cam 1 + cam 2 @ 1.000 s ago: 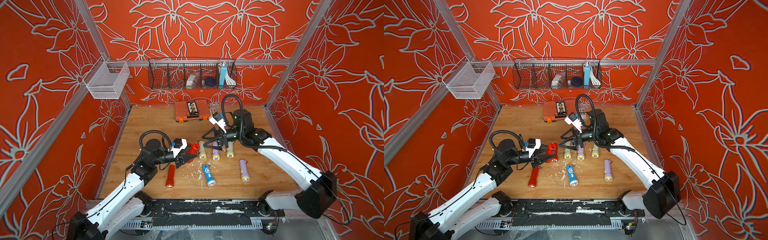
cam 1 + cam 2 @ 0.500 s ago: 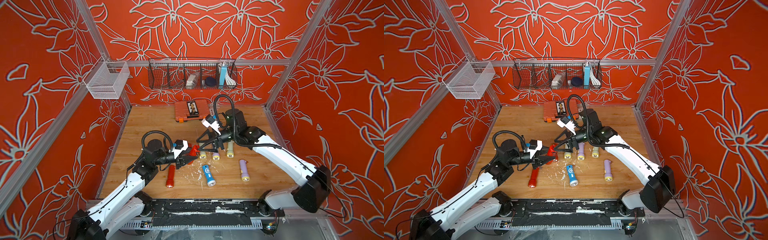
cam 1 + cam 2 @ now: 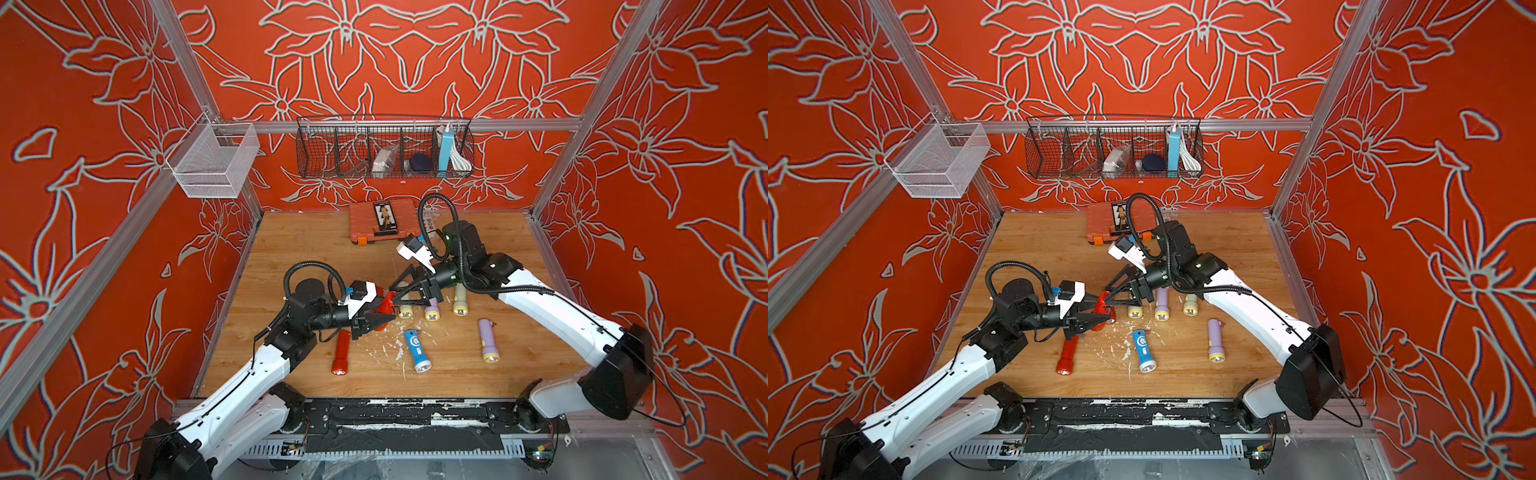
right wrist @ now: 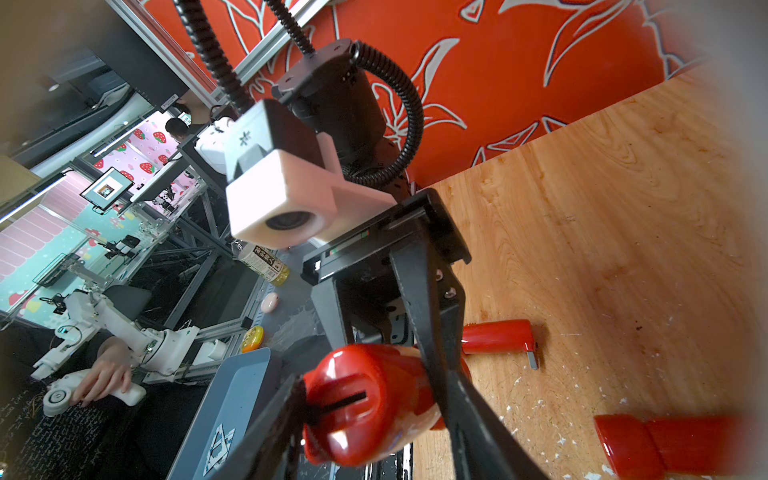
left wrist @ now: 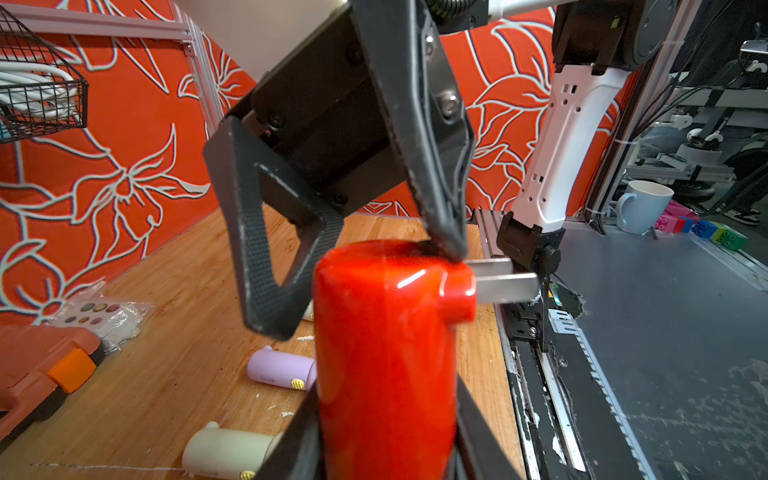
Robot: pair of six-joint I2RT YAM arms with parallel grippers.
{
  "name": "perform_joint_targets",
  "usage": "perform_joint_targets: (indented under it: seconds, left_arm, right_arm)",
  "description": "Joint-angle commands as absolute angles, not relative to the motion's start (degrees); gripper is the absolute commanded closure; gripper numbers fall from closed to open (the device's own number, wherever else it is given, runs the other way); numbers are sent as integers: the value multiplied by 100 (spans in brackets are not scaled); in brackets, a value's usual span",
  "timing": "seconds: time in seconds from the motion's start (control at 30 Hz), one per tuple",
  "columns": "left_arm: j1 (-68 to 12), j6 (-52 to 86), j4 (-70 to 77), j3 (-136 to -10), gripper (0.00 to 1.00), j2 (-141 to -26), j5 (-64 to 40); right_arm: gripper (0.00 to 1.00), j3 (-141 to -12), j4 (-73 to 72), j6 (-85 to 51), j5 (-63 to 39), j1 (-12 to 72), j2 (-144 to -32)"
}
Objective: Close the plug at the bottom of the flashlight
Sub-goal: Close the plug of the flashlight.
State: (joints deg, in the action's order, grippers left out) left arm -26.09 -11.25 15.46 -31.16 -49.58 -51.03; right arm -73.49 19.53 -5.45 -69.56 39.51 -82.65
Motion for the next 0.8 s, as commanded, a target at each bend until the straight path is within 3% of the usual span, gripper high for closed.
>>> perform_joint_targets:
  seconds: [0.0, 0.17, 0.57, 0.77]
  left_arm:
    - [-2654, -1171, 1854, -3173, 100, -4856, -5309]
    - [-2655, -1128, 1901, -3166, 100, -4809, -5339]
    - [-2655, -791, 2285, -3138, 100, -4685, -5581]
    - [-2654, -791, 2285, -3172, 100, -4658, -5577]
  right_arm:
    - [50, -7431, 1980, -360, -6909, 3998, -8291]
    - [59, -7365, 1965, -369, -6925, 4012, -8288]
    - [66, -7115, 1810, -476, -6891, 4069, -8392]
    - [75, -7049, 1820, -458, -6981, 4078, -8472]
